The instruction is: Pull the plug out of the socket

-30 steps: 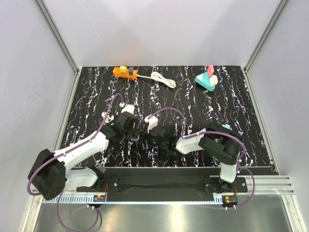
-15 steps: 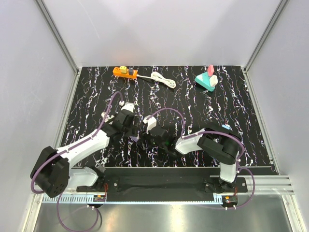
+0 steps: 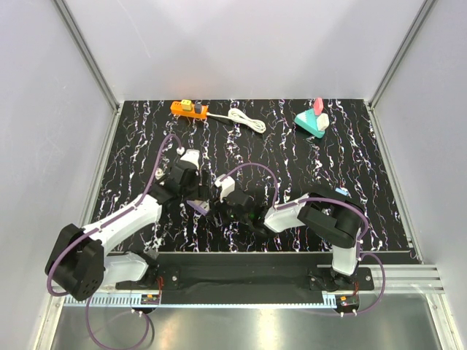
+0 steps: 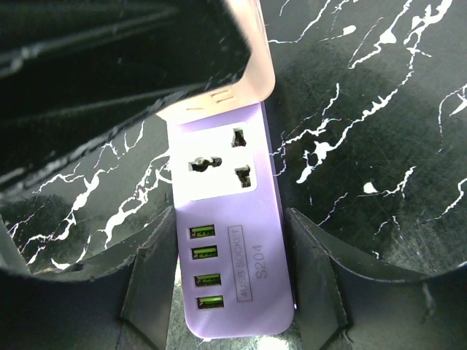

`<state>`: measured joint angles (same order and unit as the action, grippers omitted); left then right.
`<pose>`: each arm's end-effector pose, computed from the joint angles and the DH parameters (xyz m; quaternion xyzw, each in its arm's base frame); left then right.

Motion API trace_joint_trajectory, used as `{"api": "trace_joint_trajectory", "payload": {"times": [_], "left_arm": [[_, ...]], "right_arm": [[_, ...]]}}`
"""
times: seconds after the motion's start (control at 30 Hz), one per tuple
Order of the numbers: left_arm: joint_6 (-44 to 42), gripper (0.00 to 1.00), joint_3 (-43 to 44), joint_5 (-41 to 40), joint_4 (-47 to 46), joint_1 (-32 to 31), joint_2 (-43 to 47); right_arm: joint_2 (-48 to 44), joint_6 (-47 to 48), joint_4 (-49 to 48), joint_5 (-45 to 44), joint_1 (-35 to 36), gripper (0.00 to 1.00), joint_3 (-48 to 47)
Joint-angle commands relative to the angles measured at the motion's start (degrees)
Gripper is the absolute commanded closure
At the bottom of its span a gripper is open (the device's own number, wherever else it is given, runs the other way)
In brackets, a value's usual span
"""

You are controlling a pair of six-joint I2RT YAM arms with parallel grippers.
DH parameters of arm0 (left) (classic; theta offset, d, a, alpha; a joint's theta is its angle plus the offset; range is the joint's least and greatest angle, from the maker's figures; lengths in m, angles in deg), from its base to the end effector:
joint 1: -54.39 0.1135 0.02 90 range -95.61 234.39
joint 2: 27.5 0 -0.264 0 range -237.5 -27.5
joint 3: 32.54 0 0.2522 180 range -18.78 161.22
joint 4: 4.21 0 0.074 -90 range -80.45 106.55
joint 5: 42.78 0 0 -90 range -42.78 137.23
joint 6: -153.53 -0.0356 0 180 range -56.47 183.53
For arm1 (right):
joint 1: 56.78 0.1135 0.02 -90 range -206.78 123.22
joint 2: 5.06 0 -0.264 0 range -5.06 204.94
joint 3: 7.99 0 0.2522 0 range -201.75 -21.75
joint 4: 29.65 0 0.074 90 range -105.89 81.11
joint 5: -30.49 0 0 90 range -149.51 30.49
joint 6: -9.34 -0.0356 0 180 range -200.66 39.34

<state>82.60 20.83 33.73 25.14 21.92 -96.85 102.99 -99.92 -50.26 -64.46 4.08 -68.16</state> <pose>0.2118 -0.1249 0.2139 0.0628 0.9175 -0.0662 0.3871 0.1820 0.3201 0.1273 -0.2819 0.8055 0.3064 0.4217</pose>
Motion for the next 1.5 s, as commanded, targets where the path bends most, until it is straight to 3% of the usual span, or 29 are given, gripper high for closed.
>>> {"api": "trace_joint_trajectory", "payload": {"times": [0.0,0.3,0.4,0.7,0.87,1.03,1.07,1.1,1.3,1.37,1.47], "left_arm": [[-1.58,0.22,-0.59,2.33,-4.78,0.48,1.05],[0.35,0.41,-2.08,4.27,-5.14,0.56,0.26],[1.32,0.28,-2.88,5.23,-4.35,0.56,1.4],[4.04,0.28,-4.46,5.85,-3.38,0.56,1.05],[4.05,0.2,-4.37,6.82,-3.2,0.56,1.14],[3.69,0.21,-4.63,7.17,-3.03,0.56,0.96],[3.87,0.24,-4.64,6.99,-2.94,0.56,0.88],[4.04,0.35,-4.46,6.21,-2.42,0.56,0.35],[5.63,0.73,-2.53,4.27,-1.71,0.56,-0.01],[6.33,0.98,-1.74,4.09,-1.8,0.56,1.48],[7.64,1.0,-0.94,2.87,-1.62,0.39,3.5]], "right_arm": [[0.14,-0.16,3.7,4.24,0.84,1.0,1.59],[1.81,-0.16,4.75,2.93,0.84,1.0,0.8],[1.9,-0.07,4.75,2.58,0.84,1.0,0.8],[2.43,-0.07,4.84,2.93,0.84,1.0,0.36],[3.57,0.11,5.63,2.93,0.84,1.0,-0.78],[3.84,0.11,5.89,2.84,0.75,1.0,-1.14],[3.83,0.11,5.89,2.93,0.75,1.0,-1.14],[4.01,0.11,5.89,2.93,0.66,1.0,-1.22],[5.33,-0.77,8.44,2.4,0.75,1.0,-2.89],[6.29,-2.26,9.49,2.4,0.75,1.0,-3.59],[7.87,-4.8,11.33,3.1,0.75,1.0,-5.0]]}}
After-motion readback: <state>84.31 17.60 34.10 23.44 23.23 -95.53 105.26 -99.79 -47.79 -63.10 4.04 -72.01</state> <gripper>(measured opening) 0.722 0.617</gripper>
